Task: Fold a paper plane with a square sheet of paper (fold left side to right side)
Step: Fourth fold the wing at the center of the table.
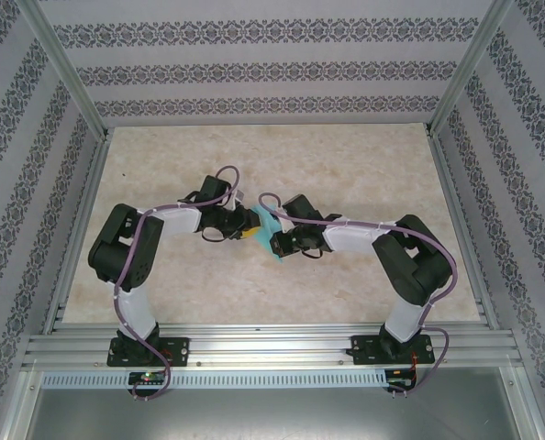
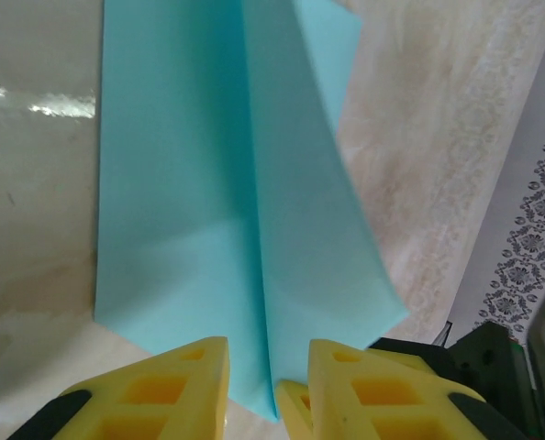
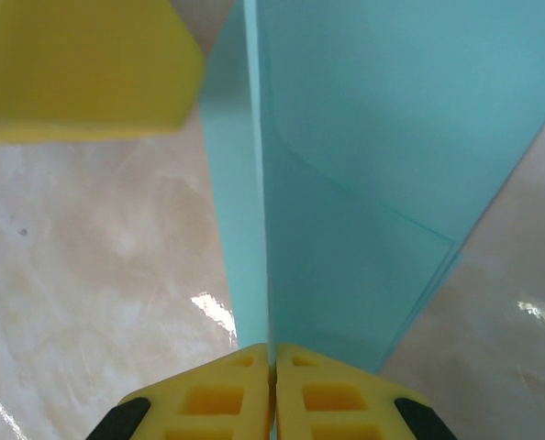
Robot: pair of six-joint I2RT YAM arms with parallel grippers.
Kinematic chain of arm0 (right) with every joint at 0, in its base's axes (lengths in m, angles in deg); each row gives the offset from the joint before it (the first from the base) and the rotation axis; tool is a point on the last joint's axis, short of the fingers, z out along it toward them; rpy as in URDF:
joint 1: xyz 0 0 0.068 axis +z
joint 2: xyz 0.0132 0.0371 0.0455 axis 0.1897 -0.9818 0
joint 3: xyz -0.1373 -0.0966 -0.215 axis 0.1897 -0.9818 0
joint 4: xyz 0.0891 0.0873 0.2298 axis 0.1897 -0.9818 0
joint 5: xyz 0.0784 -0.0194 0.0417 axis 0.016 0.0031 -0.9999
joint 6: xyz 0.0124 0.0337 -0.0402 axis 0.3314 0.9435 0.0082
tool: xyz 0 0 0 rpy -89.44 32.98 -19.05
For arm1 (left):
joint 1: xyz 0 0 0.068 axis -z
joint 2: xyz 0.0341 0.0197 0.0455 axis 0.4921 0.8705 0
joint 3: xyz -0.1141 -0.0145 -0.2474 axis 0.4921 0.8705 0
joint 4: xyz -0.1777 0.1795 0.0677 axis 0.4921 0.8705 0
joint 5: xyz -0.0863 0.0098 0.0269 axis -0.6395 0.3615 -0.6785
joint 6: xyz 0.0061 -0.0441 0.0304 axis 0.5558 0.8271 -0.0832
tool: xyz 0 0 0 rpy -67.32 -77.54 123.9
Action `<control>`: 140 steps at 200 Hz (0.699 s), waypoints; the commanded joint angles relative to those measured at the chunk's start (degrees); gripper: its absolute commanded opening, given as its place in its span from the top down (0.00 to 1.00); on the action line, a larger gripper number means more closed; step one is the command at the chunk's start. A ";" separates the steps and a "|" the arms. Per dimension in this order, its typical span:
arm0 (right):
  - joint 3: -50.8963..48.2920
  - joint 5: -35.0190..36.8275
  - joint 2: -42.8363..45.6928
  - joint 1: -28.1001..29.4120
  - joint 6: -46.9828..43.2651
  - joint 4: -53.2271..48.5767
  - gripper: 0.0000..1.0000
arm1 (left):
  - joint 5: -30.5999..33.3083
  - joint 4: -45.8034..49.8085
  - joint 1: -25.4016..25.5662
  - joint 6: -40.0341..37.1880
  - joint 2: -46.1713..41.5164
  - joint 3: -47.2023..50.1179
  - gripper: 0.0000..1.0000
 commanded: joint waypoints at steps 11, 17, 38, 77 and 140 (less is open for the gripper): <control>-2.18 -4.88 1.35 -1.59 2.84 5.00 0.90 | -0.70 -3.51 1.83 1.47 2.51 -2.97 0.71; -2.34 -5.17 1.34 -1.80 3.08 5.19 0.90 | -0.67 -3.79 2.11 1.72 2.93 -3.12 0.71; -2.49 -5.72 1.04 -2.16 3.22 5.42 0.89 | -0.72 -4.84 2.73 2.57 4.42 -3.48 0.71; -2.73 -6.61 0.42 -2.84 3.68 6.14 0.89 | -0.23 -5.34 3.34 3.41 6.30 -3.76 0.71; -2.51 -7.39 0.86 -3.89 4.05 5.77 0.81 | 1.32 -4.38 3.41 3.67 8.19 -3.49 0.70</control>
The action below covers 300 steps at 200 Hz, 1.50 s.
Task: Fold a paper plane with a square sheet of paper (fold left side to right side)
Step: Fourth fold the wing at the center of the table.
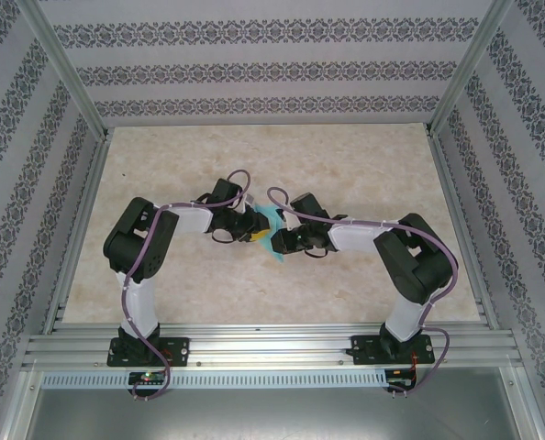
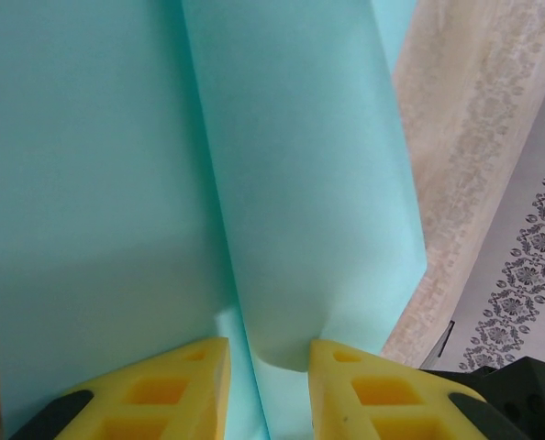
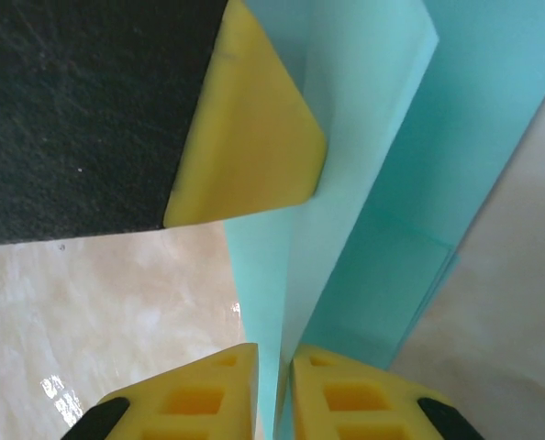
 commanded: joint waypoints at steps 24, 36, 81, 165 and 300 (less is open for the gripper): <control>-0.17 -1.71 0.52 -0.83 0.28 1.04 0.81 | 1.73 -1.27 0.74 1.14 2.47 -0.31 0.70; -0.16 -2.18 0.10 -0.75 0.36 1.16 0.81 | 1.85 -1.30 0.74 1.19 2.48 -0.22 0.70; -0.17 -2.33 0.78 -1.50 0.31 0.82 0.79 | 2.06 -0.96 0.79 1.04 2.64 -0.33 0.70; 0.99 -4.58 5.47 -6.37 -1.06 -2.65 0.67 | 2.32 -0.60 0.74 0.93 3.18 -0.35 0.70; 9.36 -13.93 -5.85 -10.22 7.44 4.85 0.67 | 2.57 -0.02 0.79 0.66 2.78 -0.11 0.71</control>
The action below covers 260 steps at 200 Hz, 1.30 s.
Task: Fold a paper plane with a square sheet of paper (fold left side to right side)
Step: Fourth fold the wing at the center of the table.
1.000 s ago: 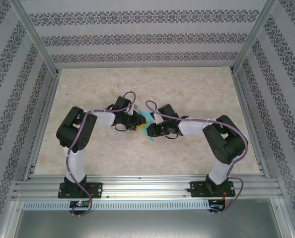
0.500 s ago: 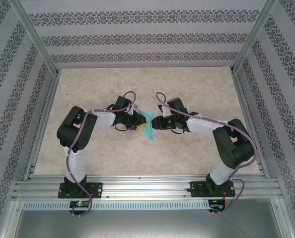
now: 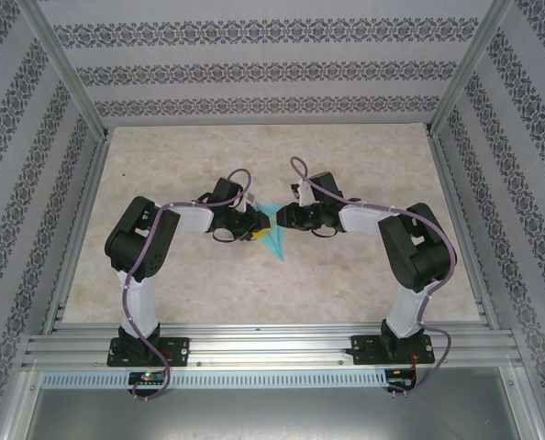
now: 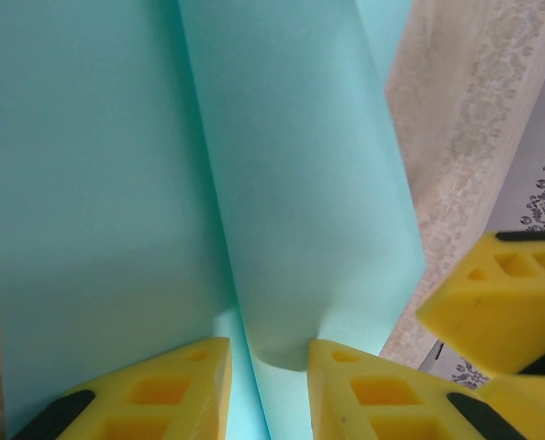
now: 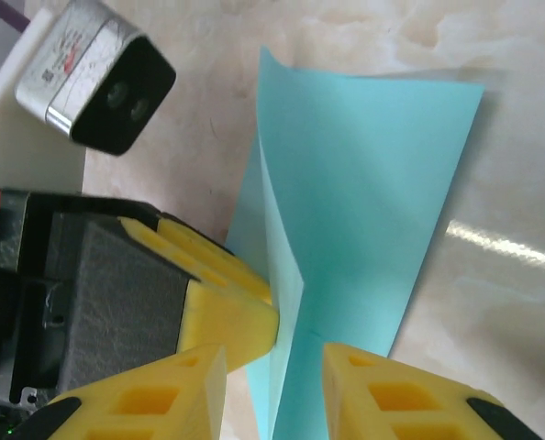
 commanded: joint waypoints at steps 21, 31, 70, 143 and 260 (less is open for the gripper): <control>2.56 -3.21 -2.63 -0.33 1.59 2.37 0.67 | 2.66 1.26 0.74 0.47 2.00 0.37 0.71; 2.51 -3.46 -3.07 -0.26 1.69 2.63 0.68 | 2.71 1.35 0.75 0.47 1.99 0.40 0.71; 3.06 -4.11 -4.57 -0.28 1.78 2.86 0.74 | 2.66 1.44 0.74 0.47 2.04 0.26 0.71; 3.69 -3.26 -5.73 -0.36 0.61 1.35 0.95 | 2.70 1.47 0.75 0.38 2.00 0.45 0.71; 5.39 1.62 -7.29 -0.80 -2.99 -4.48 0.95 | 2.58 1.69 0.75 0.12 2.09 0.60 0.69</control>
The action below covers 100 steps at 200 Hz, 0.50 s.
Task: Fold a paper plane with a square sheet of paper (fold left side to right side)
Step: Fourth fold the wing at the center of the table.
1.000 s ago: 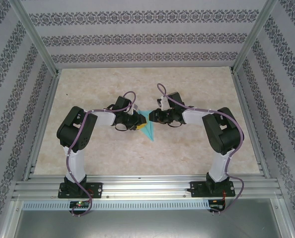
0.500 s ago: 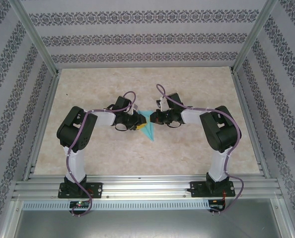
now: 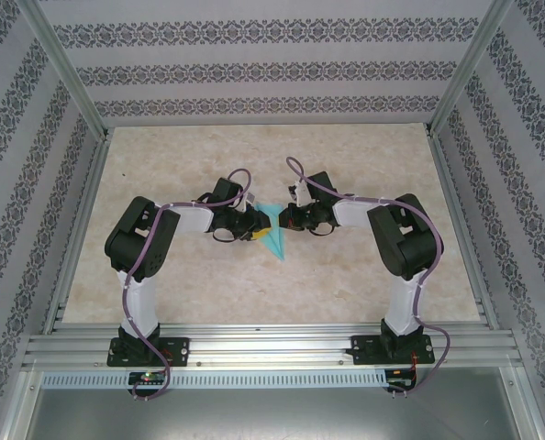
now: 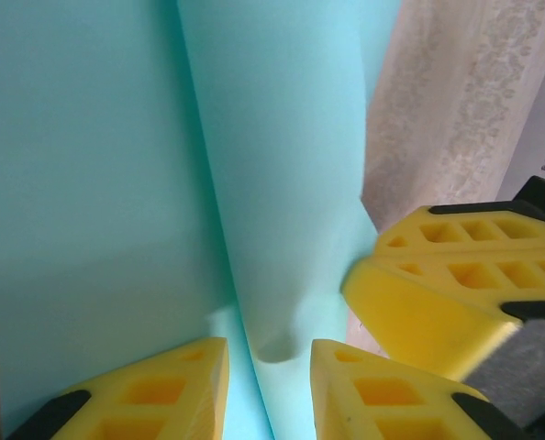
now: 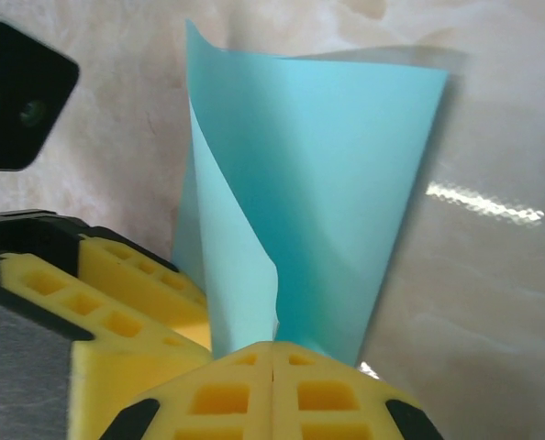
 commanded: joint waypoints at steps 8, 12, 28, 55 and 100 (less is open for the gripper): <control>1.17 1.92 -1.04 -0.47 -1.60 -0.74 0.95 | 2.60 1.66 0.76 0.09 2.07 0.64 0.69; 1.24 1.98 -1.12 -0.50 -1.68 -0.76 0.95 | 2.59 1.72 0.74 0.11 2.08 0.65 0.69; 1.13 2.48 -1.21 -0.52 -1.82 -0.91 0.95 | 2.64 1.74 0.80 0.03 2.09 0.59 0.69; 1.17 2.70 -1.48 -0.61 -1.90 -1.08 0.95 | 2.65 1.82 0.83 0.03 2.11 0.59 0.68; 1.43 3.38 -1.83 -0.69 -2.47 -1.88 0.95 | 2.59 1.97 0.83 -0.06 2.17 0.52 0.68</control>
